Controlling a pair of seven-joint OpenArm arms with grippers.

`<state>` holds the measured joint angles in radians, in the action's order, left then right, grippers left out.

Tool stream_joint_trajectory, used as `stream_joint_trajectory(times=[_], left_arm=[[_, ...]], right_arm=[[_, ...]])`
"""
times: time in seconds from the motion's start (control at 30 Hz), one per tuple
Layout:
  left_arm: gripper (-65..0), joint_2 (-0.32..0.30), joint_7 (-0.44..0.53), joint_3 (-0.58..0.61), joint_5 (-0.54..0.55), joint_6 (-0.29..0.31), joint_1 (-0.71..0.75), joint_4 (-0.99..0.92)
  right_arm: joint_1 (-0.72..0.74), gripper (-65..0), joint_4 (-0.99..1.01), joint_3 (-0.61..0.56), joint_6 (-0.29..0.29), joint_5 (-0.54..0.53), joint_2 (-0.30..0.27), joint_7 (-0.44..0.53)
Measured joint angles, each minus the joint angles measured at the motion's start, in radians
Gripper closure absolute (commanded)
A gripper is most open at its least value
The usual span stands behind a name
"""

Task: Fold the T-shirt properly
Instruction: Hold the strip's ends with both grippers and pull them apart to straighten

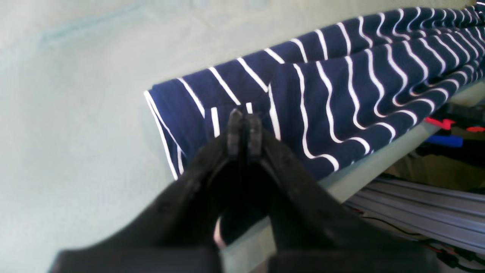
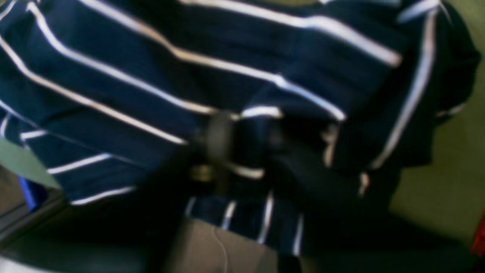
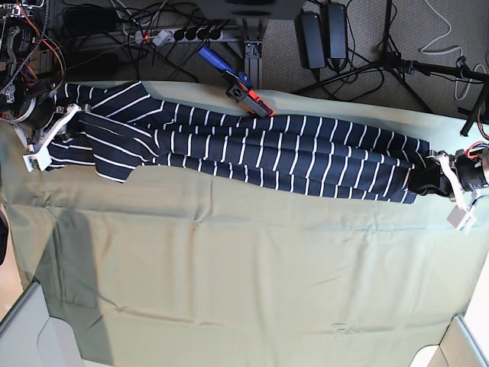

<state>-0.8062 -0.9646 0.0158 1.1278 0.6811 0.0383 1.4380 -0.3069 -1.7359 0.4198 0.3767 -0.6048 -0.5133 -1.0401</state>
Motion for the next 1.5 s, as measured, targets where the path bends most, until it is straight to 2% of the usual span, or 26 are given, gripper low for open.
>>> stream_joint_trajectory(times=[0.03, 0.07, 0.1, 0.4, 0.43, 0.47, 0.53, 0.57, 0.7, 0.77, 0.87, 1.13, 1.2, 1.3, 1.5], left_arm=[[-23.6, 0.0, 0.0, 0.0, -0.002, 0.0, 0.0, 0.0], [-27.9, 0.0, 0.0, 0.0, -0.002, 0.0, 0.0, 0.0], [-30.1, 0.0, 0.0, 0.0, -0.002, 0.0, 0.0, 0.0], [-30.1, 0.0, -0.001, -0.025, -0.031, 0.0, 0.0, 0.0], [-30.1, 0.0, -0.001, -0.04, -0.032, 0.0, 0.0, 0.0], [-30.2, 0.0, -0.001, -0.056, -0.032, 0.0, 0.0, 0.0], [-30.2, 0.0, -0.001, -0.087, -0.033, 0.0, 0.0, 0.0], [-31.2, 0.0, 0.0, -0.098, -0.032, 0.0, 0.001, 0.0], [-43.5, -0.008, 0.016, -0.107, -0.016, -0.001, 0.067, -0.001], [-43.9, 0.003, 0.024, -0.105, -0.032, 0.0, 0.117, -0.004], [-43.9, 0.023, 0.099, -0.101, -0.072, 0.0, 0.152, -0.006], [-43.9, 0.078, 0.174, -0.103, -0.166, -0.004, 0.153, -0.005], [-43.9, 0.085, 0.19, -0.105, -0.212, -0.024, 0.15, -0.005], [-43.9, 0.109, 0.219, -0.105, -0.276, -0.092, 0.151, -0.006], [-43.9, 0.134, 0.232, -0.105, -0.283, -0.098, 0.153, -0.006]], right_arm=[[0.0, -39.7, 0.0, 0.0, 0.0, 0.005, -0.002, -0.001], [0.002, -42.5, 0.0, 0.0, 0.0, 0.007, -0.002, -0.001], [0.005, -42.6, 0.0, 0.0, 0.0, 0.007, -0.001, -0.001], [0.069, -42.0, -0.135, 0.008, 0.0, 0.012, -0.002, 0.003], [0.069, -38.4, -0.139, 0.008, -0.001, -0.007, -0.002, 0.003], [0.068, -30.9, -0.138, 0.008, -0.001, -0.008, -0.001, 0.003], [0.067, -6.8, -0.137, 0.008, 0.0, -0.003, 0.014, 0.003], [0.066, 0.0, -0.137, 0.008, -0.001, -0.001, 0.024, 0.002], [0.058, 0.0, -0.124, 0.008, 0.0, 0.006, 0.09, 0.016], [0.058, 0.0, -0.095, 0.008, 0.0, 0.007, 0.12, 0.033], [0.058, 0.0, -0.06, 0.008, 0.0, 0.01, 0.146, 0.068], [0.058, 0.0, -0.021, 0.008, 0.0, 0.013, 0.166, 0.071], [0.058, 0.0, -0.021, 0.008, 0.0, 0.014, 0.166, 0.07], [0.058, 0.0, -0.021, 0.008, 0.0, 0.014, 0.167, 0.07], [0.058, 0.0, -0.021, 0.008, 0.0, 0.006, 0.167, 0.07]])
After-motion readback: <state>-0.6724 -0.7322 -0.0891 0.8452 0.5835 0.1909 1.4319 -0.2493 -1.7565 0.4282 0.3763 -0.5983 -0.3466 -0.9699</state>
